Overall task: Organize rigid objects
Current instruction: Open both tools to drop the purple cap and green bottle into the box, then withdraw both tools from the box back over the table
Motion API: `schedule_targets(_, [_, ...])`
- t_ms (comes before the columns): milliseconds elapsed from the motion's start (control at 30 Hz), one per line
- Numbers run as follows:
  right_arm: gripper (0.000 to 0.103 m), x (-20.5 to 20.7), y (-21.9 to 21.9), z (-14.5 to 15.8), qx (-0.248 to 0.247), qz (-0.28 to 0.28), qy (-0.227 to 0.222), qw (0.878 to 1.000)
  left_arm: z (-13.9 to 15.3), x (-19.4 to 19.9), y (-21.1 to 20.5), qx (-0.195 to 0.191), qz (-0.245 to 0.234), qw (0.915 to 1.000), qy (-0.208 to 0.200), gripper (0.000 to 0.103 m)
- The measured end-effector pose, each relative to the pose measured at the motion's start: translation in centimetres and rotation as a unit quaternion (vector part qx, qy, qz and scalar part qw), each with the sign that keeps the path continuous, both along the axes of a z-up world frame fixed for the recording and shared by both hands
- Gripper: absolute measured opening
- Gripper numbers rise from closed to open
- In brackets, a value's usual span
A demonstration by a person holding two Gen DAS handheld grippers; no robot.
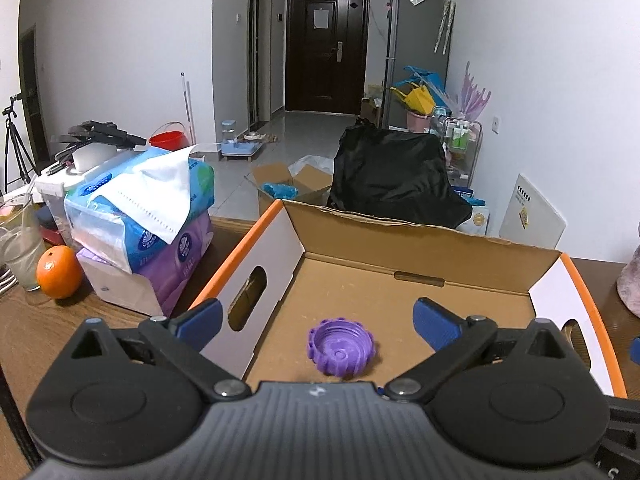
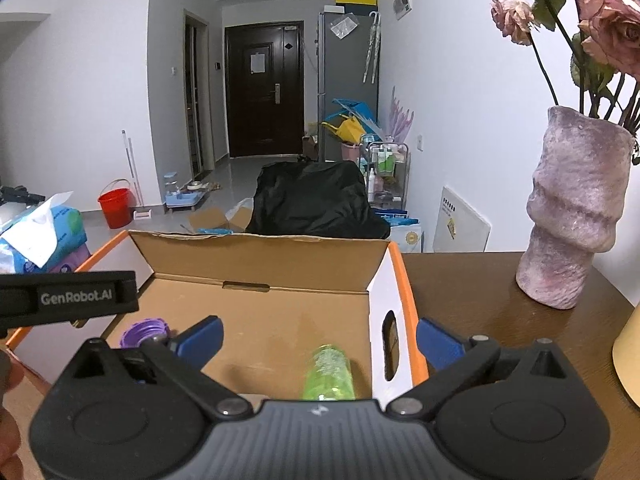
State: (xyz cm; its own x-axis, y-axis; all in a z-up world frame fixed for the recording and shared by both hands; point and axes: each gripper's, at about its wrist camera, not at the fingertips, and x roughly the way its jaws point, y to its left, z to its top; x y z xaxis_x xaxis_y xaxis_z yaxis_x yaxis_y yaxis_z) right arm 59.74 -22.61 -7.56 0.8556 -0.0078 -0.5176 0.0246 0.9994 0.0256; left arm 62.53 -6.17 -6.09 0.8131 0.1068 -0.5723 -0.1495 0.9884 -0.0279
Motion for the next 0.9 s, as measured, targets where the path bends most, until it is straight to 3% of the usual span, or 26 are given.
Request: schedule_targets(900, [0.103,-3.7,-0.5,0.9,0.0,0.013,-0.037,0.999,2.0,-3.7,0.1,0.014,-0.003,0.9993,-0.036,0.103])
